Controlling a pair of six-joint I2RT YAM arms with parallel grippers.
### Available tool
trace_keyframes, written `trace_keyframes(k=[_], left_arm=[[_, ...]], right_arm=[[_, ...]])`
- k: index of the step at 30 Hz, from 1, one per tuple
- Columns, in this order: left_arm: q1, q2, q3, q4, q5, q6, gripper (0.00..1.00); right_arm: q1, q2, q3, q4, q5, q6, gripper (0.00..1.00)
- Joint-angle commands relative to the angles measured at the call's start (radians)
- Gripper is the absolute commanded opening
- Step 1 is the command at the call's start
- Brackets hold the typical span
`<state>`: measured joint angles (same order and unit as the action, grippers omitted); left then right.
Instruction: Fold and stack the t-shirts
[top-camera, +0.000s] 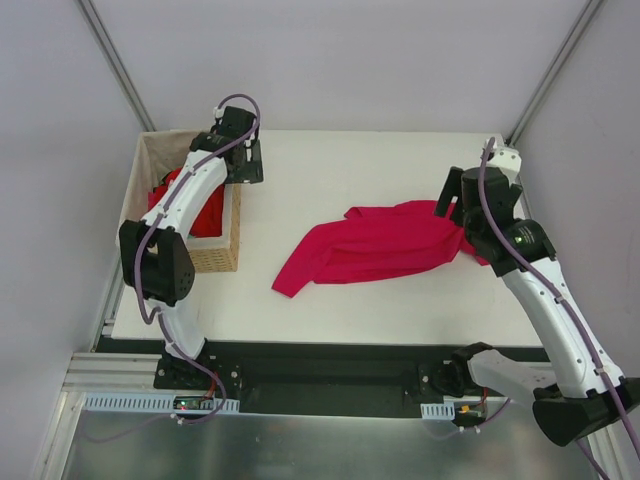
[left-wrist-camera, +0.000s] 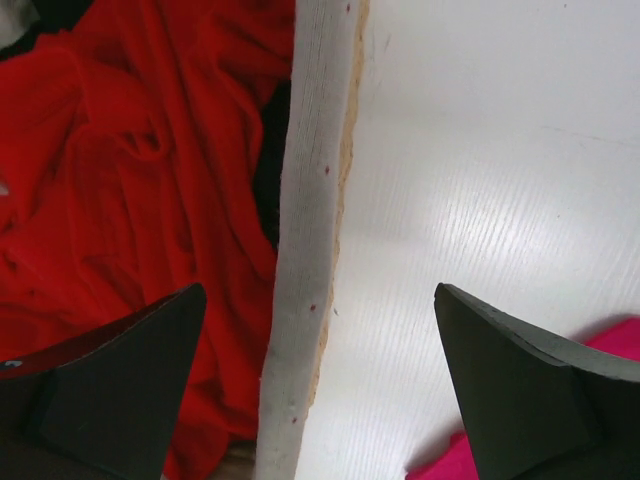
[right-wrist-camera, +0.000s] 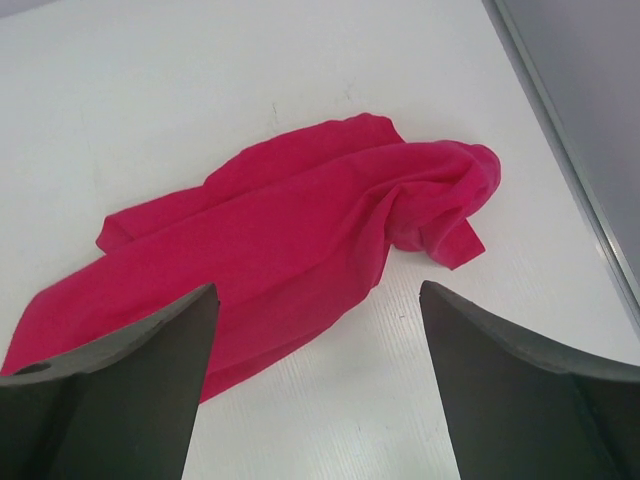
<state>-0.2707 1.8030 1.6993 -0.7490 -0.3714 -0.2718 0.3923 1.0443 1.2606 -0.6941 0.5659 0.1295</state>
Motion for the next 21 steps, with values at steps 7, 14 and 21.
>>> trace_keyframes(k=[7,14,21], left_arm=[[0.021,0.182,0.247,0.045,0.092,0.102,0.99],[0.060,0.180,0.249,0.046,0.106,0.103,0.98],[0.071,0.049,0.142,0.048,0.109,0.057,0.97]], right_arm=[[0.036,-0.029,-0.059,0.015,0.045,-0.030,0.85],[0.049,-0.021,-0.063,0.031,0.038,-0.030,0.84],[0.069,-0.012,-0.069,0.038,0.038,-0.028,0.84]])
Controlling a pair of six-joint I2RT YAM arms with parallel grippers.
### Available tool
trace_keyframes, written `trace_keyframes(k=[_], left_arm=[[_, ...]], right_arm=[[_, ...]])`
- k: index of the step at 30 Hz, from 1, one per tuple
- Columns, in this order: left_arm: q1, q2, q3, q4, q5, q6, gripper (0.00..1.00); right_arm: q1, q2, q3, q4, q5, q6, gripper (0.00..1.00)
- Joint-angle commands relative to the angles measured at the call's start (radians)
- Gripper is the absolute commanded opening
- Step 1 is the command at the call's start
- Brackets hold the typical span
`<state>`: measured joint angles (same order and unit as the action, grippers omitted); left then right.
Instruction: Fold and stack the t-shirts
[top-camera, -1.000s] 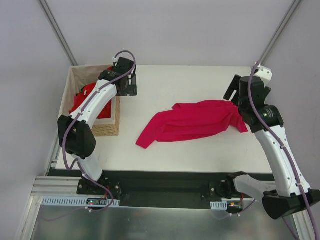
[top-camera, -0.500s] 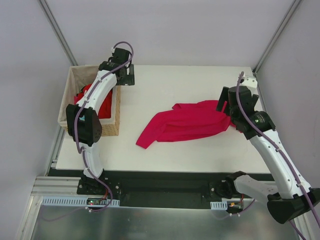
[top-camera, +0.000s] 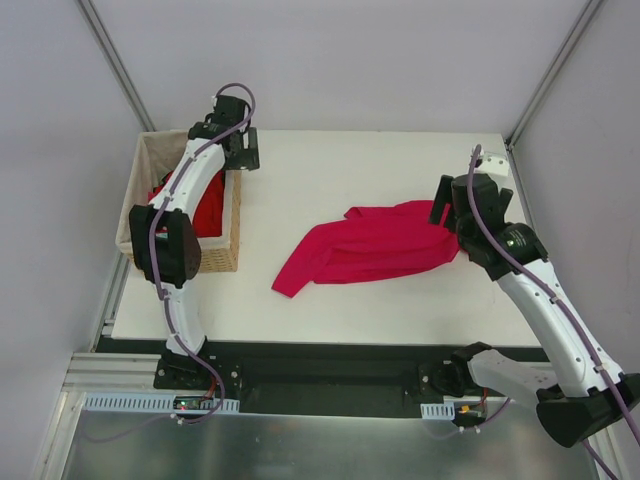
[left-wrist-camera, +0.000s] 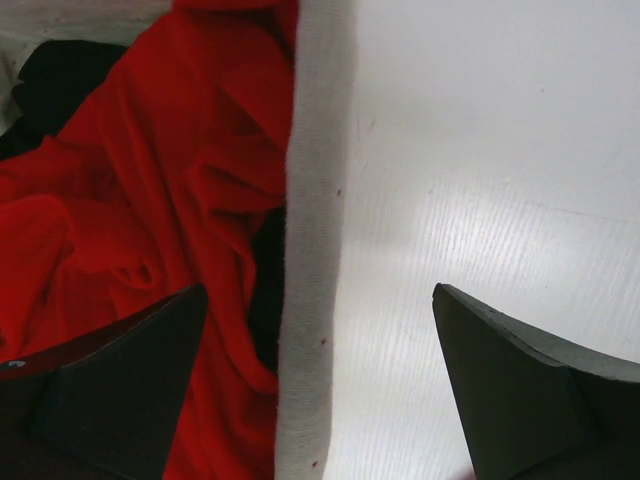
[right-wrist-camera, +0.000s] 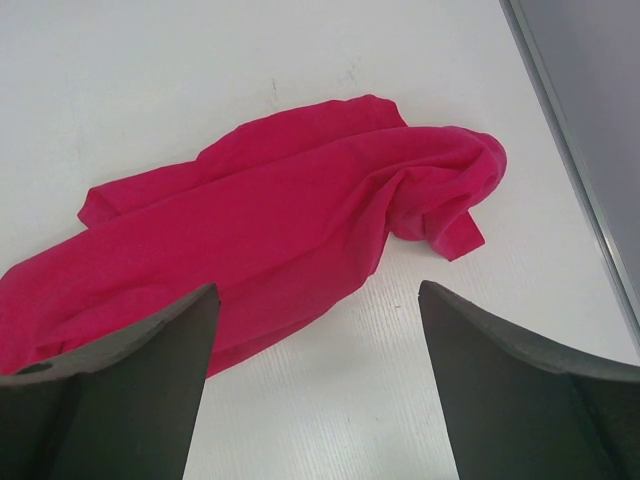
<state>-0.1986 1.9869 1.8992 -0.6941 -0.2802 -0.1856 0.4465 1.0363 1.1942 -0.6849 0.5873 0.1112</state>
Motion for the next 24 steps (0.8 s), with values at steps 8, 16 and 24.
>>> trace_keyframes(k=[8,16,24], left_arm=[[0.001,-0.525,-0.469,-0.039,0.070,-0.175,0.97],[-0.004,-0.731,-0.635,-0.113,0.125,-0.201,0.96],[-0.005,-0.677,-0.715,-0.058,0.153,-0.163,0.96]], right_arm=[[0.072,-0.007,0.010,0.015,0.037,0.013,0.84],[0.167,-0.027,0.015,-0.030,0.094,0.050,0.84],[0.235,-0.045,0.028,-0.074,0.169,0.061,0.84]])
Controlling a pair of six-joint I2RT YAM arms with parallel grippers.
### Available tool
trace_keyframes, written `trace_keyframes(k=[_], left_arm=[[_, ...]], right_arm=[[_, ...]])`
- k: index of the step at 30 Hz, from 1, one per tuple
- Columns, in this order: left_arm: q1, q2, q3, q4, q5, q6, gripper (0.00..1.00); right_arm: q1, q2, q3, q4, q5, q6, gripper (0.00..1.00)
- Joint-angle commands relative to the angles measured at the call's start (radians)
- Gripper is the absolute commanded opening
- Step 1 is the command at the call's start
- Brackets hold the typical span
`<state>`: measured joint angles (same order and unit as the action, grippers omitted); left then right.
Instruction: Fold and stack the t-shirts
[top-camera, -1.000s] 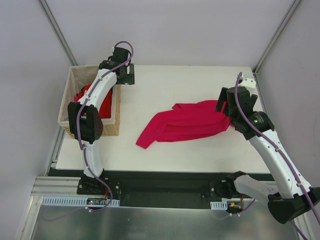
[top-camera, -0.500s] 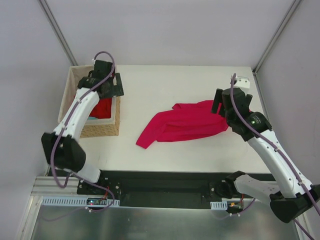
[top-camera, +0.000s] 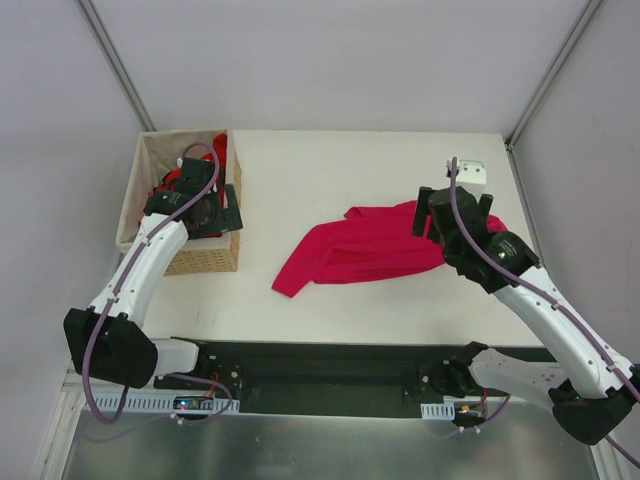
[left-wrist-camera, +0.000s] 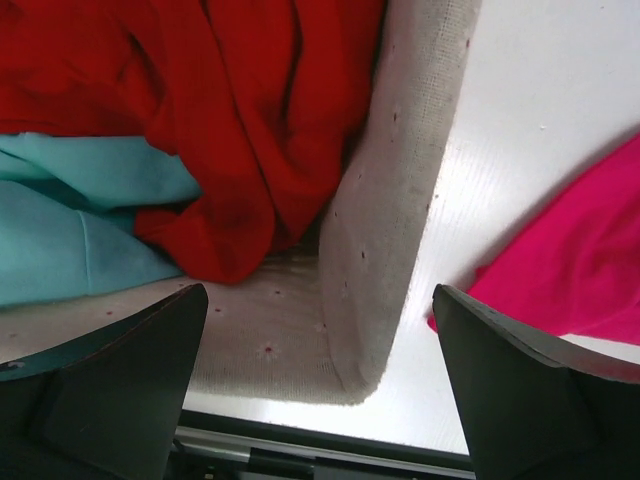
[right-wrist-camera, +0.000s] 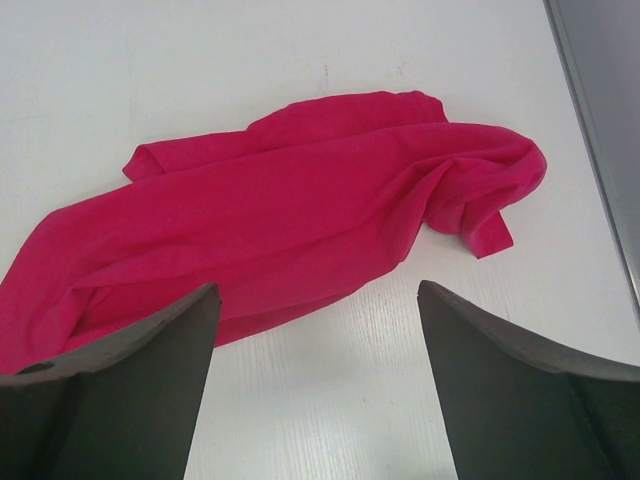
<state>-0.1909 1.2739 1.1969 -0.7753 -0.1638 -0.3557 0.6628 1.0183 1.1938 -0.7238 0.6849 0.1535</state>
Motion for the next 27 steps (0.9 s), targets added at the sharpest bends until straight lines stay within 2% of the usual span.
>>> trace_keyframes(k=[1,5,10,14,15,17,22,27], left_arm=[[-0.012,0.045,-0.013,0.030,0.040,0.012,0.96],[-0.015,0.091,0.001,0.064,0.079,0.037,0.95],[-0.031,0.127,0.026,0.087,0.112,0.064,0.85],[-0.035,0.136,0.024,0.084,0.096,0.080,0.57],[-0.035,0.134,0.021,0.084,0.090,0.081,0.36],[-0.035,0.136,0.013,0.081,0.046,0.084,0.02],[-0.028,0.154,0.016,0.057,-0.039,0.100,0.00],[-0.019,0.241,0.069,0.016,-0.121,0.119,0.00]], right_arm=[[0.020,-0.033,0.029,-0.035,0.074,0.018,0.84],[0.023,-0.040,0.020,-0.039,0.094,0.015,0.84],[0.023,-0.030,0.013,-0.032,0.100,0.011,0.84],[0.023,-0.024,0.006,-0.020,0.097,0.009,0.84],[0.023,-0.023,0.004,-0.019,0.097,0.009,0.84],[0.024,-0.021,0.001,-0.016,0.093,0.011,0.84],[0.027,-0.017,-0.017,-0.005,0.081,0.021,0.84],[0.031,-0.009,-0.019,0.003,0.081,0.024,0.84]])
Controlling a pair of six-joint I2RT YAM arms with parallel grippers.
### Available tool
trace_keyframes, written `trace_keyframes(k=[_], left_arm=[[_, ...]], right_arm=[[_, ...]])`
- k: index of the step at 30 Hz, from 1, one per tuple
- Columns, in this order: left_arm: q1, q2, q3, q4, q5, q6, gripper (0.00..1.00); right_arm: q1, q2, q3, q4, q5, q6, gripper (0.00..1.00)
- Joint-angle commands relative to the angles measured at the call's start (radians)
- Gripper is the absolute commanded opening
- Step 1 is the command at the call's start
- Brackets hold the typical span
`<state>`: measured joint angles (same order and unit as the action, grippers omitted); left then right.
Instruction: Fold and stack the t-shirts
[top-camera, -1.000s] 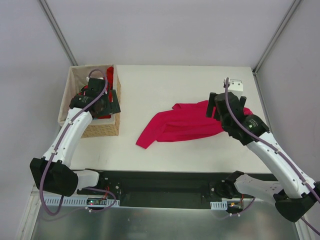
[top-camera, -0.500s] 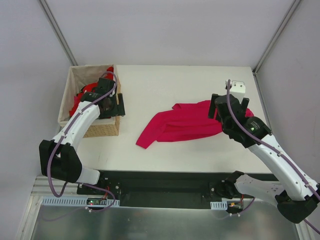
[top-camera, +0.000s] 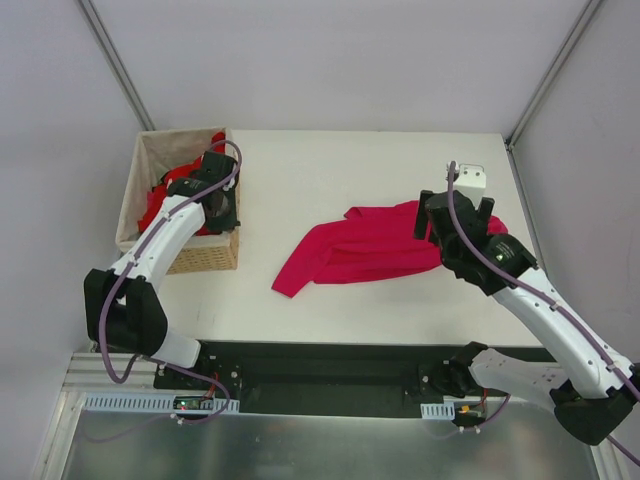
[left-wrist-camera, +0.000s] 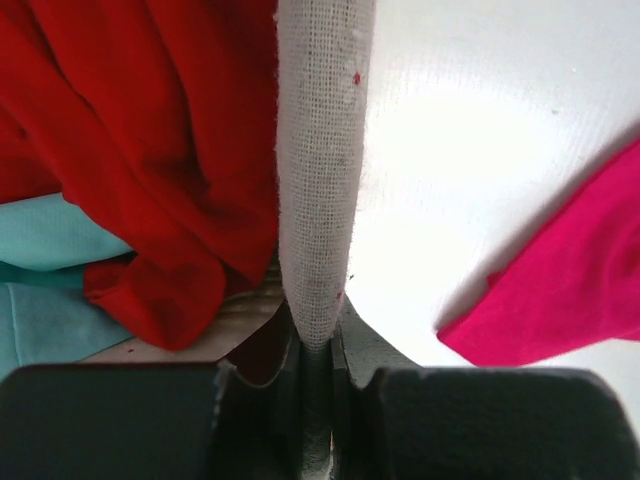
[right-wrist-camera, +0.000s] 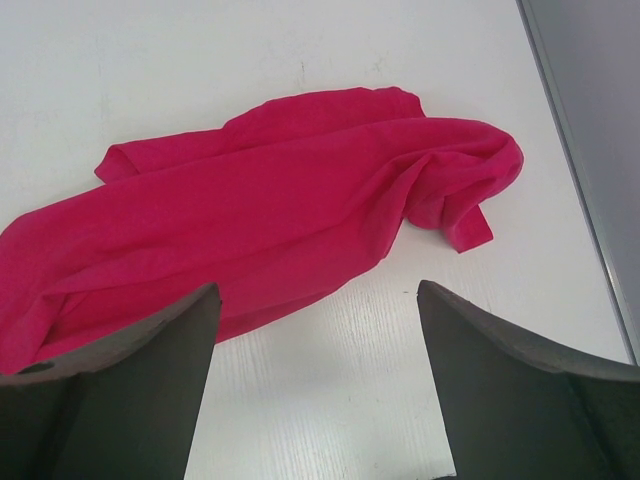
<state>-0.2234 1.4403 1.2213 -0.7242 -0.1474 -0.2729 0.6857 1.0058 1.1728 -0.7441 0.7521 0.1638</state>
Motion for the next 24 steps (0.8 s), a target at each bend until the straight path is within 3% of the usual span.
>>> trace_keyframes(k=[1,14,24], left_arm=[[0.016,0.086,0.058,-0.035,-0.167,0.043,0.00],[0.127,0.299,0.225,0.012,-0.173,0.165,0.00],[0.193,0.425,0.319,0.141,-0.067,0.302,0.00]], right_arm=[[0.009,0.005,0.002,0.025,0.012,0.014,0.83],[0.009,0.045,-0.005,0.075,0.012,-0.015,0.83],[0.011,0.100,-0.009,0.118,-0.003,-0.040,0.83]])
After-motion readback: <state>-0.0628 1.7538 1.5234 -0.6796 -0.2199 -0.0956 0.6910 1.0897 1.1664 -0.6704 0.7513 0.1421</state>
